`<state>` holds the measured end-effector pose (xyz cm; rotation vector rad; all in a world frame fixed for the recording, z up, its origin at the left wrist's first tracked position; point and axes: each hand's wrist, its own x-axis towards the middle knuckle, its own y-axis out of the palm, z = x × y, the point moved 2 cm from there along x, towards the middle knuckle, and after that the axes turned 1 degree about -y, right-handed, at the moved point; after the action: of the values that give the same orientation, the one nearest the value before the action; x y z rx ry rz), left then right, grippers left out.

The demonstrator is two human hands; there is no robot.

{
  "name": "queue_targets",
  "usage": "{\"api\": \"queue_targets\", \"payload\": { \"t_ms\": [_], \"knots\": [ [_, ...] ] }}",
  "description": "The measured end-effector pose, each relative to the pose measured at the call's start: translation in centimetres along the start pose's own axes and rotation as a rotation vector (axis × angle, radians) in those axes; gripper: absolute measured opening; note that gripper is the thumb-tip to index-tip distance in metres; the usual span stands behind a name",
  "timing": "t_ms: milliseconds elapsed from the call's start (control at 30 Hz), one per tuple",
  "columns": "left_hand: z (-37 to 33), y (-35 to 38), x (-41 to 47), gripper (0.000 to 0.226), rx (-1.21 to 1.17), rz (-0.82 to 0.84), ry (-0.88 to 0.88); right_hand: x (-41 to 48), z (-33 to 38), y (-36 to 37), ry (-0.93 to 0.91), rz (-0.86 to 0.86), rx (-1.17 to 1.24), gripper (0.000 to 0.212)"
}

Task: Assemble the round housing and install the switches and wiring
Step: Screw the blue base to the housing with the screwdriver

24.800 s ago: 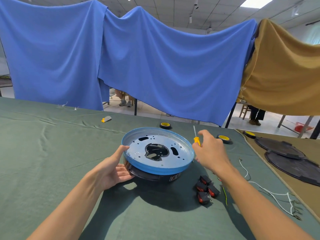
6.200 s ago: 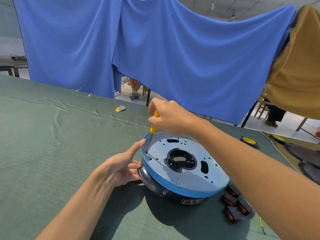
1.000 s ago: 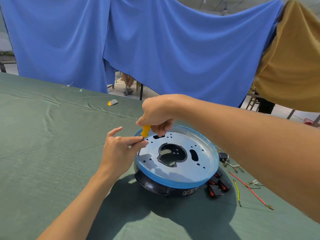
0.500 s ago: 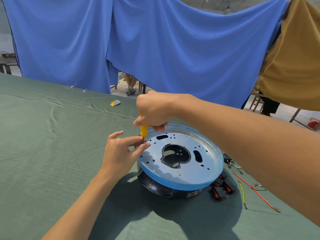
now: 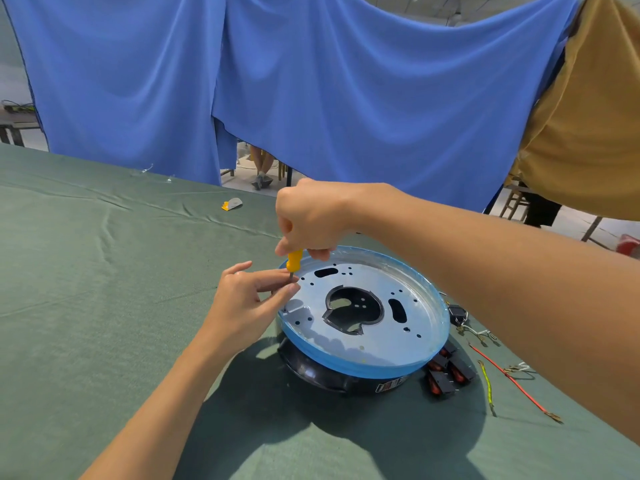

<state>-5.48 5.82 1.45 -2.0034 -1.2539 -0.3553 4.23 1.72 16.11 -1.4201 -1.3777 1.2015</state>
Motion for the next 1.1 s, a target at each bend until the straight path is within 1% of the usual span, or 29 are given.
{"api": "queue_targets", "payload": {
  "t_ms": [100,167,200,267,300,367,467,500,600,633,833,933,1033,1100],
  "knots": [
    [0.0,-0.4,0.1,0.013,-0.077,0.011,-0.025,0.2,-0.1,0.8,0.044,-0.007,0.061,0.039],
    [0.1,-0.3,0.0,0.017,-0.154,0.029,-0.047,0.4,-0.3,1.2,0.077,0.009,0.056,0.042],
    [0.3,-0.3,0.0,0.019,-0.170,0.000,-0.065,0.4,-0.4,1.3,0.092,0.023,0.061,0.045],
    [1.1,-0.2,0.2,0.021,-0.163,-0.123,-0.127,0.2,-0.6,1.2,0.109,0.073,0.100,0.047],
    [1.6,-0.2,0.3,0.022,-0.176,-0.176,-0.178,0.1,-0.7,1.1,0.107,0.102,0.109,0.044],
    [2.5,0.0,0.4,0.026,-0.247,-0.214,-0.280,-0.2,-0.6,0.6,0.070,0.131,0.105,0.032],
    [3.1,1.0,0.2,0.031,-0.249,-0.163,-0.348,-0.3,-0.1,0.0,-0.003,0.086,0.071,0.017],
    [3.1,1.4,0.0,0.032,-0.233,-0.126,-0.351,-0.3,0.0,-0.1,-0.024,0.074,0.036,0.015],
    [3.0,2.4,-0.1,0.057,-0.248,-0.007,-0.378,-0.6,0.3,0.2,-0.083,0.057,-0.057,0.018],
    [3.1,2.5,-0.1,0.060,-0.250,0.006,-0.381,-0.7,0.2,0.3,-0.091,0.046,-0.055,0.019],
    [3.7,2.8,-0.2,0.058,-0.199,-0.029,-0.373,-1.0,0.4,0.7,-0.087,0.030,-0.081,0.029],
    [3.8,2.9,-0.2,0.058,-0.189,-0.036,-0.370,-1.0,0.7,0.6,-0.056,0.010,-0.081,0.039],
    [3.7,3.0,-0.2,0.058,-0.175,-0.043,-0.351,-0.7,0.9,0.7,-0.009,0.034,-0.072,0.038],
    [3.8,3.0,-0.2,0.058,-0.167,-0.047,-0.343,-0.5,1.5,0.6,0.021,0.059,-0.107,0.036]
  ]
}}
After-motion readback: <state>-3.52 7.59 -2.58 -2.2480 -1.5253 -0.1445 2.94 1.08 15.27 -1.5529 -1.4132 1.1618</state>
